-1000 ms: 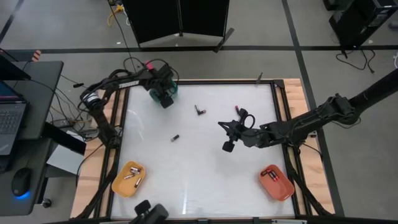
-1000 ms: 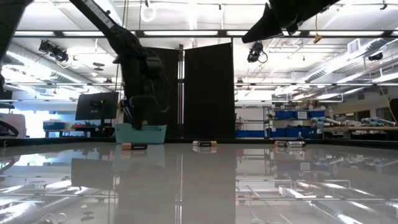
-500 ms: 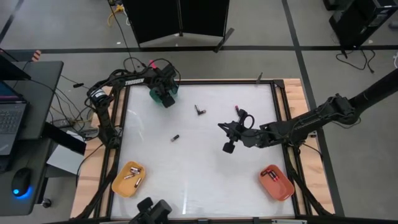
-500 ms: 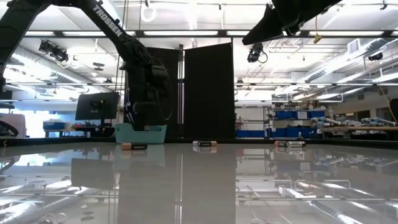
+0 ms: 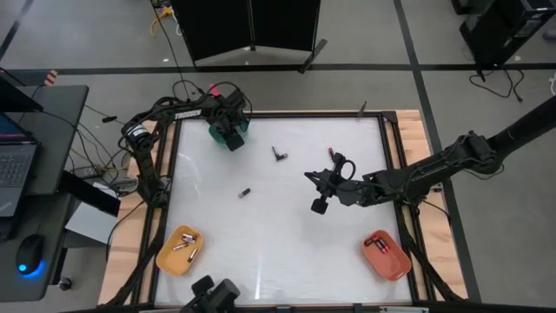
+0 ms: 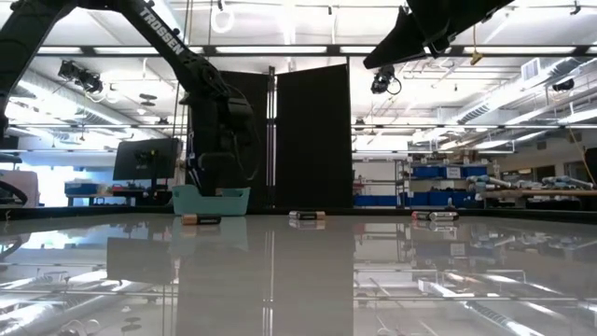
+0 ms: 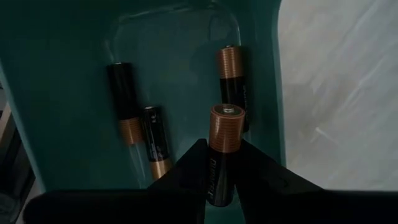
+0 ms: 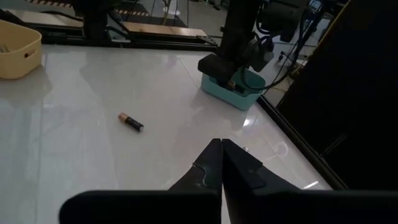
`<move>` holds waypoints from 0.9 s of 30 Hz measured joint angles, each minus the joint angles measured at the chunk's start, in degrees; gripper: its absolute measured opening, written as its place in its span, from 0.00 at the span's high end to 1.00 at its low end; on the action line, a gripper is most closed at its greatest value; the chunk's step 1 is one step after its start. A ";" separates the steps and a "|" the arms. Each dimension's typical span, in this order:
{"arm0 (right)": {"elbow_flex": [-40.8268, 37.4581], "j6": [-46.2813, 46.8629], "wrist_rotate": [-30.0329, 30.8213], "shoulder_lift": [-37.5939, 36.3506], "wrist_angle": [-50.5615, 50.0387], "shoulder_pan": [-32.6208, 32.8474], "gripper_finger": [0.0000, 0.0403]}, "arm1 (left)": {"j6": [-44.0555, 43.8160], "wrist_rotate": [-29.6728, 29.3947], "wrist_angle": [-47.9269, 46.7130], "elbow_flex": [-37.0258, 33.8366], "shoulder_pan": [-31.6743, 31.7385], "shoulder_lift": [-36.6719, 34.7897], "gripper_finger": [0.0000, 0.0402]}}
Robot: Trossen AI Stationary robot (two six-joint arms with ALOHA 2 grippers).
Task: Sort batteries
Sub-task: Put the brown battery into the green bin
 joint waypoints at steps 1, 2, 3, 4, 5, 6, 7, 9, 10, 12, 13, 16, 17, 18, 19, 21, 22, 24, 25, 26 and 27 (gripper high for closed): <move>-0.01 0.00 0.00 0.02 0.00 0.00 0.97 | 0.01 -0.02 0.27 0.00 0.00 0.00 0.82; -0.02 -0.03 0.00 0.02 0.00 0.00 0.97 | 0.02 -0.07 0.97 -0.02 0.00 0.00 0.82; -0.01 -0.04 0.00 0.02 0.00 0.00 0.97 | 0.02 -0.19 2.00 -0.02 0.00 0.00 0.82; 0.00 -0.05 0.00 0.02 0.00 0.00 0.97 | 0.02 -0.24 3.25 -0.02 0.00 0.00 0.83; 0.00 -0.07 0.00 0.04 0.00 0.00 0.98 | 0.02 -0.24 4.37 -0.02 0.04 -0.02 0.84; -0.01 -0.09 0.00 0.04 0.00 0.00 0.98 | 0.02 -0.24 5.21 -0.02 0.15 -0.02 0.85; 0.00 -0.11 -0.02 0.04 0.00 0.00 0.98 | 0.01 -0.24 5.75 -0.02 0.37 -0.02 0.86; 0.00 -0.15 -0.01 0.04 0.00 0.00 0.98 | 0.00 -0.24 5.87 -0.02 0.88 -0.02 0.86; -0.01 -0.17 -0.02 0.04 0.00 0.00 0.98 | -0.13 -0.29 5.81 -0.02 1.09 0.03 0.86; 0.00 -0.32 -0.02 0.04 0.02 0.00 0.98 | -0.89 -0.42 5.26 -0.02 1.60 0.37 0.86; -0.01 -0.55 -0.02 0.04 0.03 -0.04 0.98 | -0.98 -0.42 4.97 -0.02 1.75 0.72 0.86; -0.01 -0.68 -0.07 0.04 0.04 -0.45 0.98 | -1.05 -0.42 5.20 -0.05 1.95 2.08 0.86; -0.01 -0.68 -0.07 0.04 0.04 -0.68 0.98 | -1.07 -0.42 5.38 -0.07 1.95 2.53 0.86; -0.02 -0.68 -0.07 0.05 0.04 -0.90 0.98 | -1.08 -0.42 5.66 -0.07 1.94 3.04 0.86; -0.02 -0.68 -0.12 0.07 0.02 -1.12 0.98 | -1.11 -0.42 5.76 -0.07 1.92 3.56 0.86; 0.00 -0.68 -0.49 0.07 0.02 -1.59 0.98 | -1.28 -0.68 5.77 -0.03 1.92 4.11 0.86; -0.02 -0.68 -0.83 0.07 0.02 -1.80 0.98 | -1.44 -0.94 5.80 -0.01 1.92 4.21 0.86; -0.01 -0.83 -1.57 0.07 0.02 -2.23 0.98 | -1.75 -1.57 5.92 0.00 1.88 4.26 0.86; 0.00 -0.90 -1.66 0.07 0.00 -2.33 0.98 | -1.82 -1.68 6.02 0.01 1.88 4.26 0.85; -0.02 -0.90 -1.66 0.09 0.00 -2.40 0.98 | -1.87 -1.72 5.92 0.12 1.88 4.26 0.83; -0.02 -0.90 -1.68 0.09 -0.04 -2.42 0.98 | -1.95 -1.84 5.56 0.43 1.88 4.29 0.80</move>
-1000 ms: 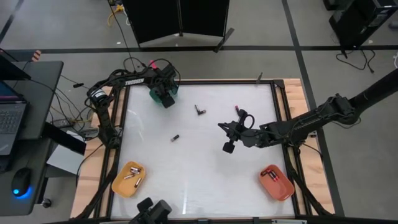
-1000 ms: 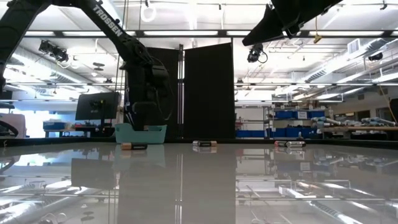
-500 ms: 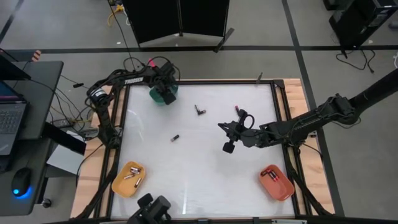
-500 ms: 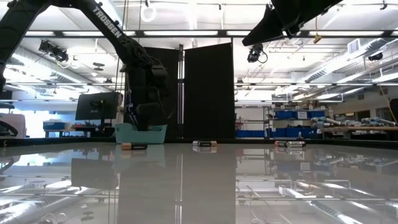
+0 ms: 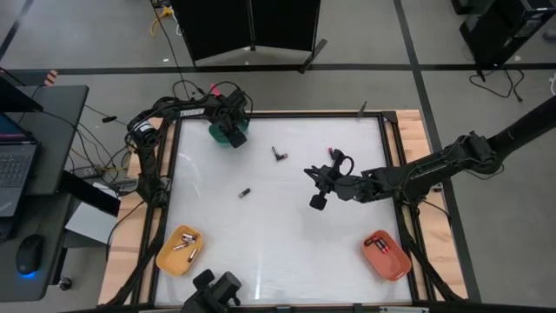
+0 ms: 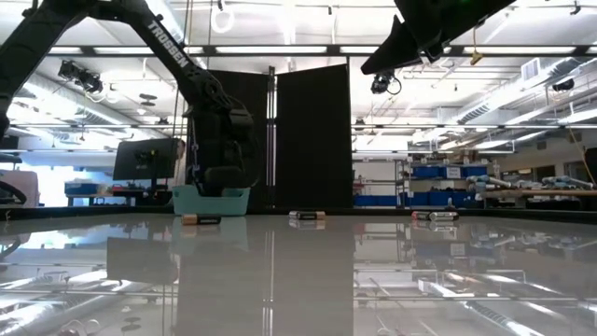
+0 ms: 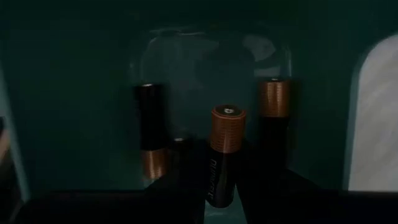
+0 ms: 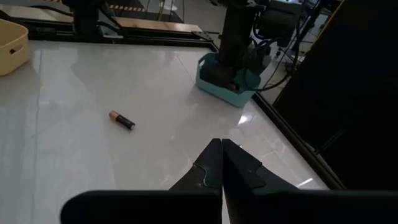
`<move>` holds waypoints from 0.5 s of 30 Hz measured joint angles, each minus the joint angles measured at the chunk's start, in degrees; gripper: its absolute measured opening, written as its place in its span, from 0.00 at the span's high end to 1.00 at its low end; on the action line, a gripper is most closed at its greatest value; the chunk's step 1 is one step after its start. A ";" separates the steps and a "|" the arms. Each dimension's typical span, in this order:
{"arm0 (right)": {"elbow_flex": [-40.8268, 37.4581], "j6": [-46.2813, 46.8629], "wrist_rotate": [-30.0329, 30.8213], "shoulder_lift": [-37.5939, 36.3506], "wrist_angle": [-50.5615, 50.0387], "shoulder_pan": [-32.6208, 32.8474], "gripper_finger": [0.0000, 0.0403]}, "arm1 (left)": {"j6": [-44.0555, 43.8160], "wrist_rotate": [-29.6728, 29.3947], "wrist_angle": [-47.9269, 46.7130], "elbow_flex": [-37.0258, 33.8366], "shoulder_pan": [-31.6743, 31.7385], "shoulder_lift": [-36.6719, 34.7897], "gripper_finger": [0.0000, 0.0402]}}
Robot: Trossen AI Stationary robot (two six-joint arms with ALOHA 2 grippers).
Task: Sort batteries
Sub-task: Put the brown battery into the green bin, then put the silver battery into the yellow bin
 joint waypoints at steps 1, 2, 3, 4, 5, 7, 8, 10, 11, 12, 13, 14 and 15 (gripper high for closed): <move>0.00 0.00 -0.02 0.00 -0.02 0.00 0.98 | -0.27 -0.42 -0.36 0.38 0.00 0.06 0.78; 0.01 0.00 -0.03 0.00 -0.08 0.00 0.98 | -0.33 -0.67 -0.71 0.75 -0.06 0.15 0.76; 0.02 0.00 -0.09 0.00 -0.20 0.00 0.98 | -0.34 -0.71 -1.12 1.13 -0.27 0.16 0.73; 0.02 0.00 -0.14 0.00 -0.30 0.01 0.98 | -0.35 -0.80 -1.95 1.74 -0.36 0.16 0.72; 0.02 0.00 -0.15 0.00 -0.53 0.00 0.97 | -0.34 -0.78 -2.65 2.45 -0.53 0.16 0.71; 0.01 -0.01 -0.15 0.00 -1.26 0.02 0.97 | -0.33 -0.76 -3.77 3.85 -0.83 0.16 0.69; 0.01 -0.11 -0.15 -0.02 -1.62 0.02 0.97 | -0.33 -0.76 -4.25 4.38 -0.98 0.16 0.69; 0.01 -0.21 -0.15 -0.08 -1.94 0.02 0.96 | -0.33 -0.76 -5.74 5.68 -1.20 0.16 0.69; 0.00 -0.23 -0.15 -0.11 -1.98 0.02 0.96 | -0.33 -0.89 -6.29 6.25 -1.39 0.16 0.69; 0.02 -0.28 -0.15 -0.13 -2.06 0.02 0.95 | -0.33 -1.15 -6.47 6.64 -1.55 0.16 0.69; 0.01 -0.45 -0.15 -0.15 -2.13 0.02 0.95 | -0.33 -1.61 -6.47 6.78 -1.75 0.05 0.69; 0.02 -0.54 -0.15 -0.15 -2.27 0.04 0.95 | -0.31 -2.12 -6.58 6.77 -1.91 -0.13 0.69; 0.00 -0.63 -0.15 -0.15 -2.44 0.04 0.95 | -0.29 -2.33 -6.67 6.76 -2.10 -0.36 0.69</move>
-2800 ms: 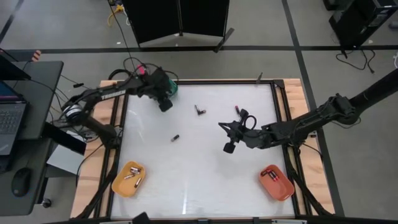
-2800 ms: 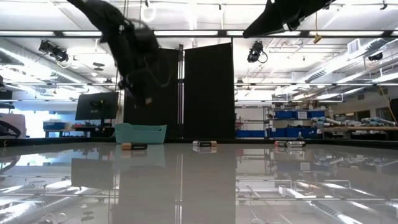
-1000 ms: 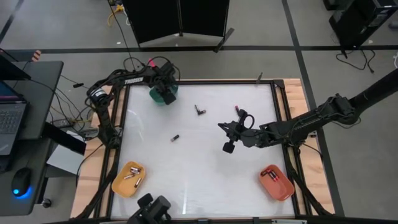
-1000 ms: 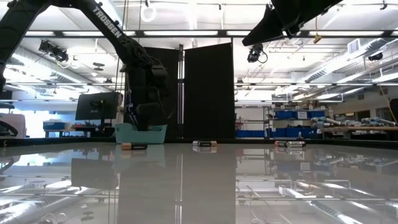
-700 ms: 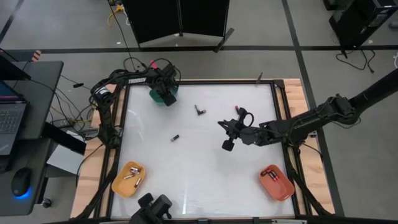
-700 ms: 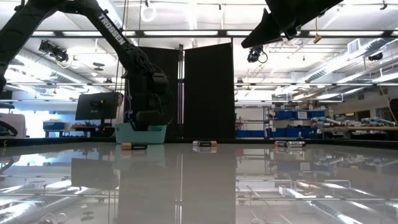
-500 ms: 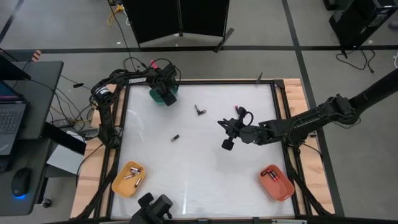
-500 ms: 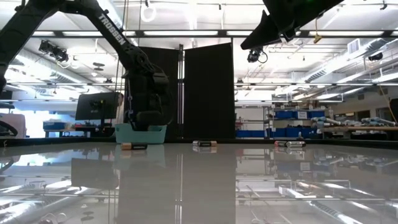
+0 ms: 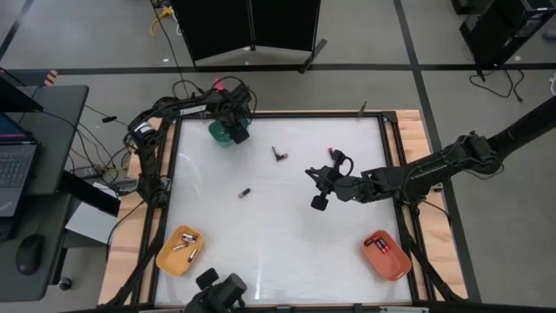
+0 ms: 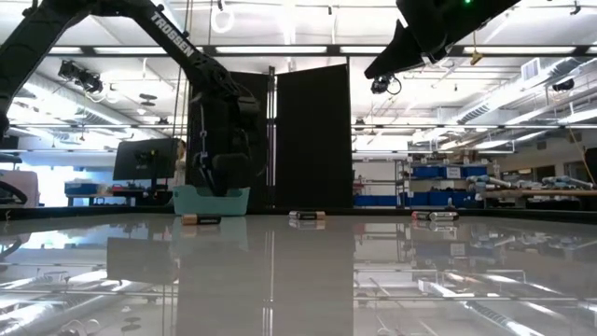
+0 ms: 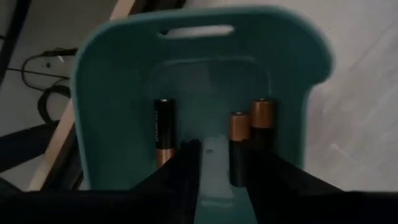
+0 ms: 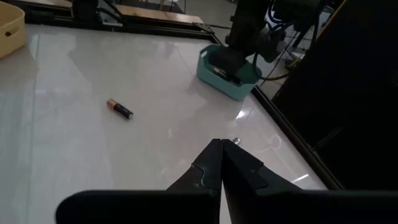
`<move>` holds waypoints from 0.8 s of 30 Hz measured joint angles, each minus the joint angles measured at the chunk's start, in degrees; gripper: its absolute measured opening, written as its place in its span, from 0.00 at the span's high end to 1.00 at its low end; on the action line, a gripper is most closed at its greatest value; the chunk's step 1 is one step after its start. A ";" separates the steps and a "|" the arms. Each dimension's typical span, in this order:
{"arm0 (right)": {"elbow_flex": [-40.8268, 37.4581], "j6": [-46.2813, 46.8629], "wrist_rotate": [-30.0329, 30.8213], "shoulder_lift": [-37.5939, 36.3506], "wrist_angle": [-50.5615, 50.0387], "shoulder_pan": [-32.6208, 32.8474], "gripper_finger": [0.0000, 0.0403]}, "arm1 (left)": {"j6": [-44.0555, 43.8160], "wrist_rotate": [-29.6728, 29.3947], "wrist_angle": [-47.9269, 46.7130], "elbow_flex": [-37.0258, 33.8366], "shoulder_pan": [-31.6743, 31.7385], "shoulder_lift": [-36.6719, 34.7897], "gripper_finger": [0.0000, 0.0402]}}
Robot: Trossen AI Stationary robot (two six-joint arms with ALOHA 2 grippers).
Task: Sort batteries
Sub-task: Put the silver battery into the yellow bin
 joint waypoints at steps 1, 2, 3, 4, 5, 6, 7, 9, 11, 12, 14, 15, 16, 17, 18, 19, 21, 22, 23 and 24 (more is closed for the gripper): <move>0.00 0.00 0.00 -0.01 -0.17 0.00 0.96 | 0.01 -0.27 0.04 0.00 -0.16 -0.38 0.69; 0.00 -0.01 0.00 -0.04 -0.44 0.00 0.96 | 0.01 -0.47 0.09 0.00 -0.25 -0.83 0.69; 0.01 -0.04 0.00 -0.12 -0.80 0.00 0.96 | 0.00 -0.47 0.08 0.00 -0.29 -1.29 0.70; 0.01 -0.04 0.00 -0.26 -1.24 0.00 0.96 | -0.03 -0.49 0.06 0.00 -0.40 -1.80 0.71; 0.01 -0.02 0.02 -0.40 -1.70 0.00 0.97 | -0.08 -0.58 0.22 -0.08 -0.54 -2.40 0.72; 0.01 -0.02 0.02 -0.53 -2.17 0.00 0.97 | -0.08 -0.60 0.49 -0.31 -0.56 -3.01 0.72; 0.01 -0.03 0.02 -0.64 -2.65 0.00 0.96 | -0.10 -0.62 0.31 -0.33 -0.56 -3.71 0.73; 0.01 0.21 0.02 -0.78 -3.08 0.00 0.95 | -0.49 -0.64 0.43 -0.33 -0.58 -5.05 0.75; 0.01 0.39 0.02 -0.98 -4.00 -0.07 0.94 | -0.76 -0.69 0.41 -0.33 -0.60 -6.52 0.76; 0.01 0.56 0.02 -1.04 -5.02 -0.07 0.93 | -1.04 -0.71 0.62 -0.43 -0.67 -7.32 0.77; 0.01 1.80 0.02 -1.05 -7.18 -0.33 0.92 | -1.64 -0.78 2.81 -1.92 -0.92 -9.59 0.78; 0.00 2.69 0.02 -1.13 -8.71 -0.45 0.92 | -1.81 -0.76 4.04 -3.18 -0.96 -11.02 0.79; 0.01 3.78 0.04 -1.15 -10.19 -0.65 0.91 | -2.01 -0.76 5.47 -4.71 -1.04 -12.45 0.79; 0.01 4.82 0.03 -1.23 -11.63 -0.90 0.91 | -2.35 -0.75 7.29 -6.42 -1.25 -14.02 0.79; 0.01 5.86 0.04 -1.25 -13.22 -1.12 0.91 | -2.93 -0.75 9.22 -8.42 -1.36 -15.73 0.80; 0.01 6.88 0.03 -1.25 -15.20 -1.40 0.91 | -3.28 -0.75 10.82 -10.50 -1.63 -17.60 0.80; 0.01 7.79 -1.10 -1.25 -18.98 -2.47 0.91 | -3.71 -0.75 14.82 -15.22 -2.57 -21.60 0.80; 0.01 7.74 -3.16 -1.25 -20.88 -3.47 0.91 | -3.92 -0.75 16.70 -17.56 -3.27 -23.67 0.80; 0.01 7.27 -5.96 -1.25 -22.95 -4.90 0.91 | -4.55 -0.72 18.74 -19.97 -4.15 -25.76 0.80; 0.00 7.08 -9.06 -1.25 -25.34 -6.56 0.91 | -5.03 -0.52 20.63 -22.19 -5.13 -27.80 0.80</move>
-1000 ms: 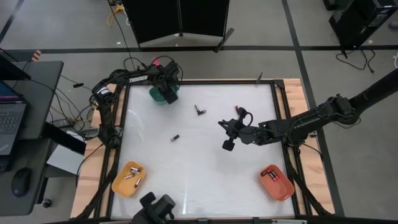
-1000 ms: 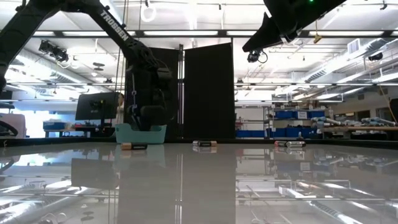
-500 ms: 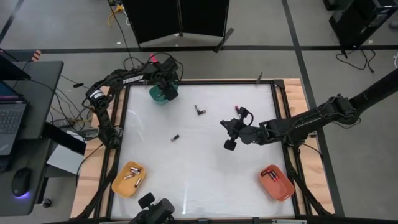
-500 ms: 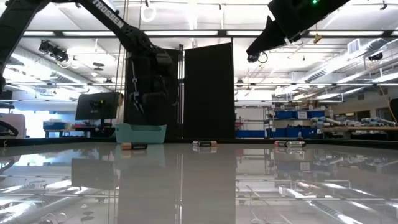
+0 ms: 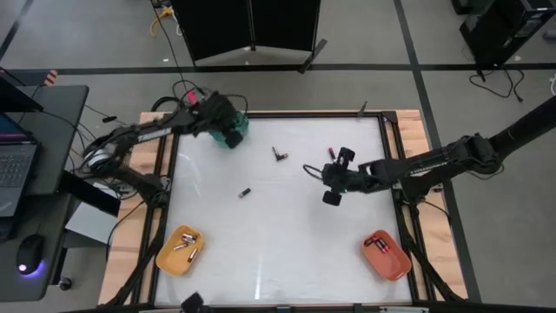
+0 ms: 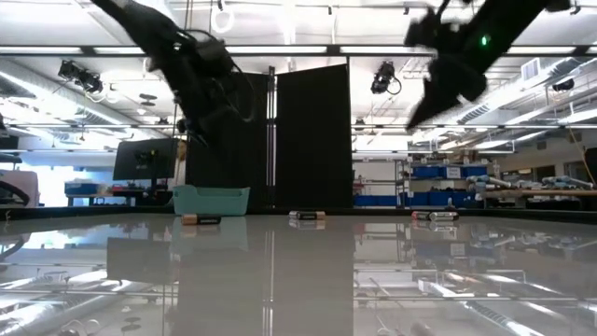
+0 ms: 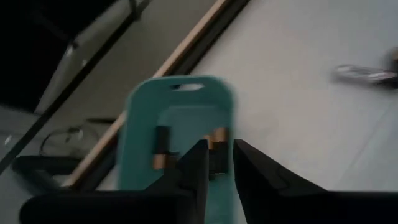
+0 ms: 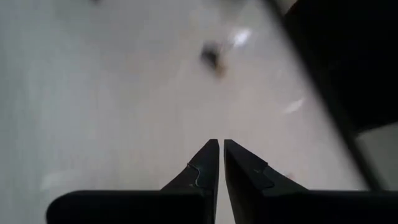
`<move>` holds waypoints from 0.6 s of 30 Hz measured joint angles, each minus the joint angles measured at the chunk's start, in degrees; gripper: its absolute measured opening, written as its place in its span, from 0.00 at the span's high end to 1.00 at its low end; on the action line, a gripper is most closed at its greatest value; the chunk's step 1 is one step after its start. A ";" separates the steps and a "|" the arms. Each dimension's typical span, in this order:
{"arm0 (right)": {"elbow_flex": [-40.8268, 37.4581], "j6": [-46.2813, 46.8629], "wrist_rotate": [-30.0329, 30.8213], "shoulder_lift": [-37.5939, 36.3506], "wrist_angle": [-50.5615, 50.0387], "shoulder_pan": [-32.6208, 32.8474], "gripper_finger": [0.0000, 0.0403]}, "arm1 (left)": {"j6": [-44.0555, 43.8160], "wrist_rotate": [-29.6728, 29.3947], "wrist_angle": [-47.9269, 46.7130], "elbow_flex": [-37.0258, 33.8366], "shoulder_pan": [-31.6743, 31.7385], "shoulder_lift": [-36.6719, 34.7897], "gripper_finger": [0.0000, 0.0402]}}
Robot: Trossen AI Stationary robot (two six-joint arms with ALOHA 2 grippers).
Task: Sort batteries
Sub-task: Put the silver battery into the yellow bin
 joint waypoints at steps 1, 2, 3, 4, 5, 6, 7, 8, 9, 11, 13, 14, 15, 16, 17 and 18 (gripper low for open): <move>0.01 -0.05 -3.01 0.00 -2.39 -1.83 0.91 | -0.54 0.15 1.95 -2.27 -1.10 -2.16 0.80; 0.01 -0.09 -5.40 0.00 -4.41 -3.75 0.91 | -1.24 0.16 3.58 -4.45 -2.27 -4.22 0.80; 0.01 -0.62 -7.50 0.07 -6.28 -6.08 0.91 | -1.84 0.16 5.11 -6.40 -3.46 -6.14 0.80; -0.01 -1.71 -9.33 0.14 -7.82 -8.31 0.91 | -2.78 0.17 6.89 -8.28 -4.83 -8.14 0.80; -0.01 -3.59 -11.24 0.22 -8.90 -10.66 0.91 | -3.65 0.16 8.73 -10.16 -6.11 -10.04 0.80; -0.01 -6.01 -13.39 0.25 -9.21 -13.04 0.91 | -4.67 0.18 10.42 -11.84 -7.44 -11.76 0.80; -0.01 -8.76 -15.71 0.28 -8.78 -15.29 0.91 | -5.64 0.16 12.25 -13.39 -8.82 -13.40 0.80; -0.01 -11.59 -18.17 0.29 -8.22 -17.48 0.91 | -6.24 0.17 14.15 -14.88 -10.07 -14.96 0.80; -0.01 -14.24 -20.36 0.33 -8.00 -19.61 0.90 | -7.11 0.18 15.73 -16.25 -11.34 -16.37 0.80; -0.01 -19.61 -23.59 0.33 -8.15 -23.20 0.89 | -8.00 0.18 19.10 -18.50 -13.78 -18.76 0.80; -0.01 -24.05 -24.76 0.33 -9.03 -25.94 0.86 | -8.80 0.18 21.12 -20.08 -15.94 -20.42 0.80; -0.01 -25.87 -25.00 0.33 -9.97 -27.08 0.85 | -8.90 0.17 21.72 -20.44 -17.01 -20.97 0.80; -0.01 -27.19 -25.44 0.34 -10.94 -28.08 0.83 | -8.89 0.16 21.85 -20.53 -17.98 -21.34 0.80; -0.01 -28.34 -26.17 0.57 -11.67 -28.99 0.81 | -8.88 0.16 21.78 -20.60 -18.89 -21.58 0.80; -0.01 -29.15 -26.71 0.94 -12.15 -29.70 0.79 | -8.88 0.16 21.89 -20.60 -19.78 -21.69 0.80; -0.01 -29.81 -26.96 1.38 -12.67 -30.34 0.77 | -8.87 0.16 22.14 -20.60 -20.62 -21.71 0.80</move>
